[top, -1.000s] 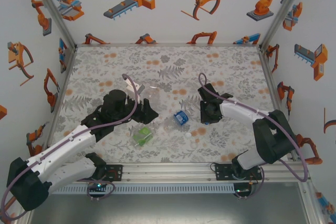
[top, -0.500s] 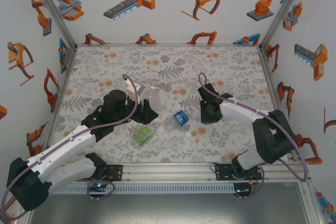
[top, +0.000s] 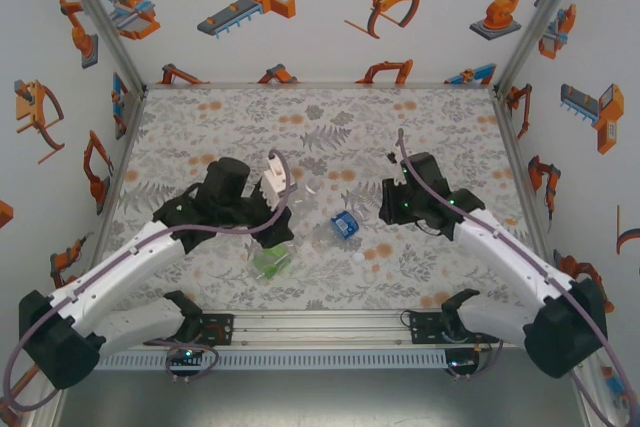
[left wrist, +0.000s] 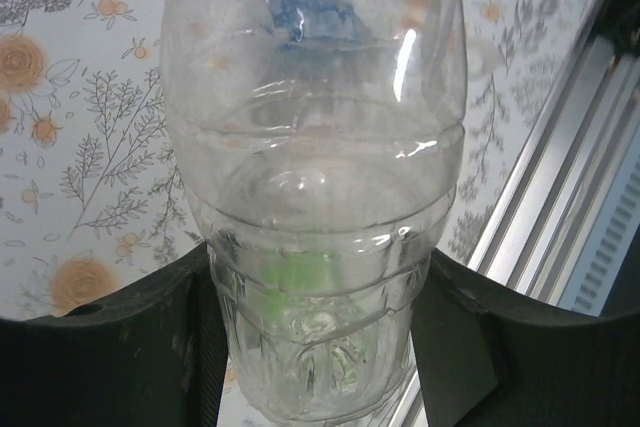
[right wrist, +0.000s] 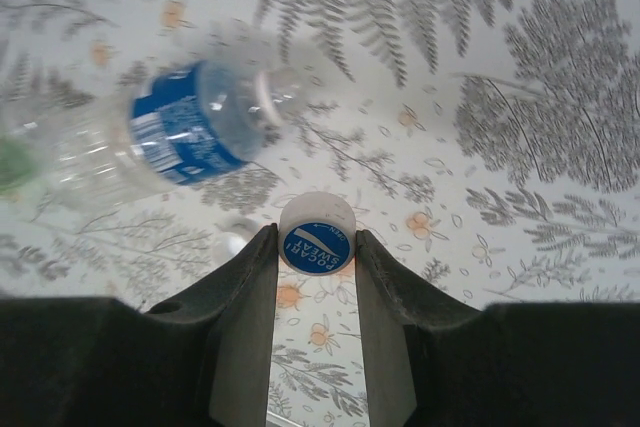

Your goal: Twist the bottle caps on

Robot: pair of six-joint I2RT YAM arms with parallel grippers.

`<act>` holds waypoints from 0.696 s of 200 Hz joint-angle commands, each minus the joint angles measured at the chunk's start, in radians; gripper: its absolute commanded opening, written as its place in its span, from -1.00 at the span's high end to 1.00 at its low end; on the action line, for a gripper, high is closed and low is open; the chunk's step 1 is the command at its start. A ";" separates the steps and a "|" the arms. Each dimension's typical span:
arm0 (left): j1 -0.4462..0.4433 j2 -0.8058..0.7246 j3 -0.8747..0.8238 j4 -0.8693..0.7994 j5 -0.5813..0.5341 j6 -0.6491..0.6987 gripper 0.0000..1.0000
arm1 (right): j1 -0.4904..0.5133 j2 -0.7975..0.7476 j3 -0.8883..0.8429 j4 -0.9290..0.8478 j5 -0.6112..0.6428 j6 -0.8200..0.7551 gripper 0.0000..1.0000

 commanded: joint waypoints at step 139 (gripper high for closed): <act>-0.085 0.116 0.165 -0.267 0.118 0.461 1.00 | 0.131 -0.193 0.058 0.290 -0.721 -0.423 1.00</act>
